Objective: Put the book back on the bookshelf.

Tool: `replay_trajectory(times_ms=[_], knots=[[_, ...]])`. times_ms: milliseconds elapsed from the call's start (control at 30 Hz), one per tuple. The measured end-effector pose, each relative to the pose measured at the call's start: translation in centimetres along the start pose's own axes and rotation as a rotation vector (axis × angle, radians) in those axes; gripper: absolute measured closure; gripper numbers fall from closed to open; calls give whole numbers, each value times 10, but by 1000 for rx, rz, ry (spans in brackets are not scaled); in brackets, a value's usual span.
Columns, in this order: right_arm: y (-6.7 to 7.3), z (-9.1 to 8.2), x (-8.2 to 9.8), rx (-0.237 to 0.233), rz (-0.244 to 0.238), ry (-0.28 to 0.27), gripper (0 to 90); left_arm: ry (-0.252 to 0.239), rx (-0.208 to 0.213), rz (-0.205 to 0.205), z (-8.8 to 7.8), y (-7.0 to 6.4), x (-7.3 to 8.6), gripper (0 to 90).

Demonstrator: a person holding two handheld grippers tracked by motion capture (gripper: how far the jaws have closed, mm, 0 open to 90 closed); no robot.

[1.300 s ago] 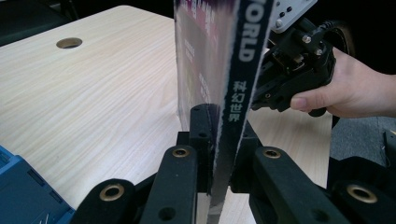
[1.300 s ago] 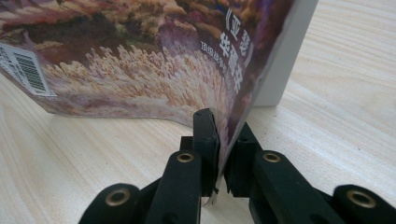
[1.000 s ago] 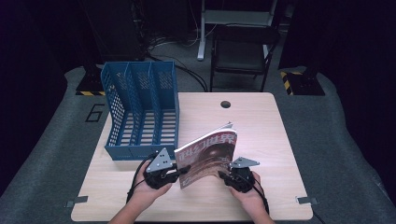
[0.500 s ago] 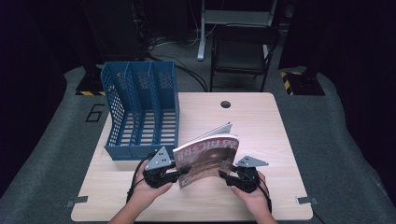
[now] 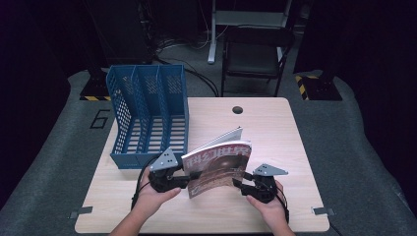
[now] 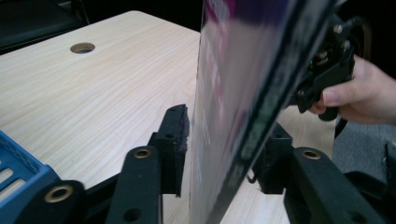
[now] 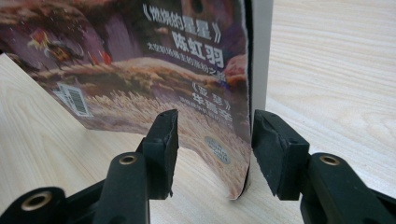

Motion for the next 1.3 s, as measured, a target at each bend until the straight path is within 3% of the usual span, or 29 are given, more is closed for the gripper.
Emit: replay_trajectory(times_ms=[100, 467, 533, 733, 1233, 1300], knots=[[-1, -1, 0, 1, 11, -9, 509, 13, 7, -19, -2, 0, -7, 572], [0, -6, -1, -3, 13, -25, 508, 57, -4, 15, -9, -5, -32, 530], [-1, -6, -1, -5, 8, -28, 507, 84, 23, 11, -11, -5, -39, 563], [-2, -7, -2, -6, 14, -27, 502, 104, 26, 16, -11, -5, -51, 559], [-2, -8, -2, -19, 33, -32, 529, 152, 44, 37, -10, -8, -70, 565], [-3, -8, -2, -15, 34, -32, 536, 163, 30, 43, -10, -8, -72, 567]])
Point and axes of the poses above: each handheld gripper's, and its own axes: z roughly forward along the jaws, x roughly out of its underside, y roughly to its left, the point moved 1 cm from there along z, roughly forward along the jaws, and after that the axes turned 4 degrees about y, right-handed, at the moved point
